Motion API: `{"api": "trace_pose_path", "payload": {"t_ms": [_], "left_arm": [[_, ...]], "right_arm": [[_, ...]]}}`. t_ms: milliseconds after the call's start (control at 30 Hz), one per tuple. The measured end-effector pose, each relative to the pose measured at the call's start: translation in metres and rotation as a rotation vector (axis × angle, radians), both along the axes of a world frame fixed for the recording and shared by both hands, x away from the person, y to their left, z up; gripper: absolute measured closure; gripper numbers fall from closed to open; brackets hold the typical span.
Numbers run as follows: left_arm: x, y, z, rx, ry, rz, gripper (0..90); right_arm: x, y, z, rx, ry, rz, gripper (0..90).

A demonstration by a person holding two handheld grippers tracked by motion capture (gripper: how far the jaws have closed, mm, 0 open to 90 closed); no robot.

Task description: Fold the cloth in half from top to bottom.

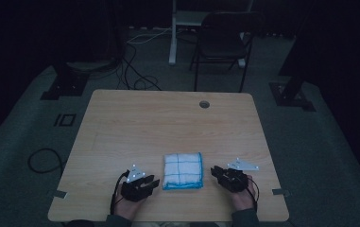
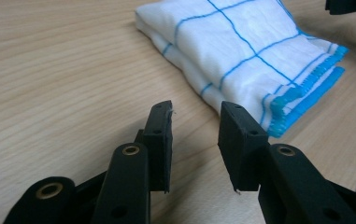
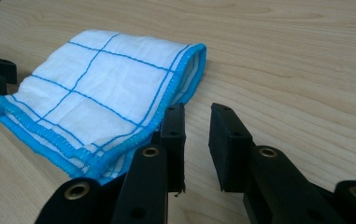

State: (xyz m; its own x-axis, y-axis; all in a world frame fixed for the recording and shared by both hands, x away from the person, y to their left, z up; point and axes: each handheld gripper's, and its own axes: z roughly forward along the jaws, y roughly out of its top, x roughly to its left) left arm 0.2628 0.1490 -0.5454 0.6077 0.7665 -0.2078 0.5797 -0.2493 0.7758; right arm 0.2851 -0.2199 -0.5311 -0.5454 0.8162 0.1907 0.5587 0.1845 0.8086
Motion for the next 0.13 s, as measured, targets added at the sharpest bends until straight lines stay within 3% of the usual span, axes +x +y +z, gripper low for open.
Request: {"api": "trace_pose_path", "payload": {"t_ms": [133], "left_arm": [[0.0012, 0.0053, 0.0000, -0.013, 0.004, 0.016, 65.7]], "right_arm": [[0.0007, -0.0011, 0.0001, -0.002, 0.000, -0.004, 76.4]]}}
